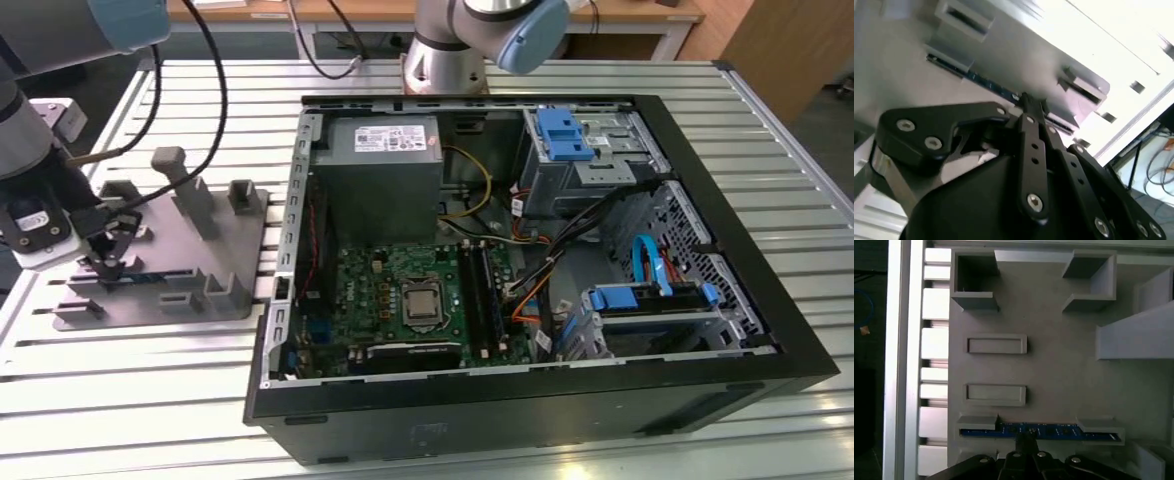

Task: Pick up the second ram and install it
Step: 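Reach for the second ram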

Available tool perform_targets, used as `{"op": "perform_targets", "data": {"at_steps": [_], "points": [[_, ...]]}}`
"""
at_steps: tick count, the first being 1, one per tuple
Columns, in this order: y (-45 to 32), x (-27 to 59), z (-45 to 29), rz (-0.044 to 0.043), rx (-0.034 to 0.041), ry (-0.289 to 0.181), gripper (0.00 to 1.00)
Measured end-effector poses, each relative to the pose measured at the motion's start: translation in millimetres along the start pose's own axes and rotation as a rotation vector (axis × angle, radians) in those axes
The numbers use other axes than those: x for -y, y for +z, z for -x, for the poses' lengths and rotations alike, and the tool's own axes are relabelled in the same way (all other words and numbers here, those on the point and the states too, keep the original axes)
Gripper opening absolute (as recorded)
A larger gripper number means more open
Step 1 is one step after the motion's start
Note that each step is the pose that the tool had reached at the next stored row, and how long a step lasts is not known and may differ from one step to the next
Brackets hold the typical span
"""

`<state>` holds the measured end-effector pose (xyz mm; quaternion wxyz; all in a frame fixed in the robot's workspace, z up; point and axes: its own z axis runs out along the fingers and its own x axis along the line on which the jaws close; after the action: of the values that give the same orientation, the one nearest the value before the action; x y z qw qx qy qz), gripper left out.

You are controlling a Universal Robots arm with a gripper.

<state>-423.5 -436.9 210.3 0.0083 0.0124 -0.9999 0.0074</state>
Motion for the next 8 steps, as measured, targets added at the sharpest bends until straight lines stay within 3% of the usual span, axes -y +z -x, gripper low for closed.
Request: {"op": "perform_targets", "data": {"at_steps": [5,8], "points": [[0.1,1.0,15.9,0.0053,-0.0006,0.000,0.10],[-0.1,1.0,15.9,0.0322,0.0002,-0.001,0.10]]}}
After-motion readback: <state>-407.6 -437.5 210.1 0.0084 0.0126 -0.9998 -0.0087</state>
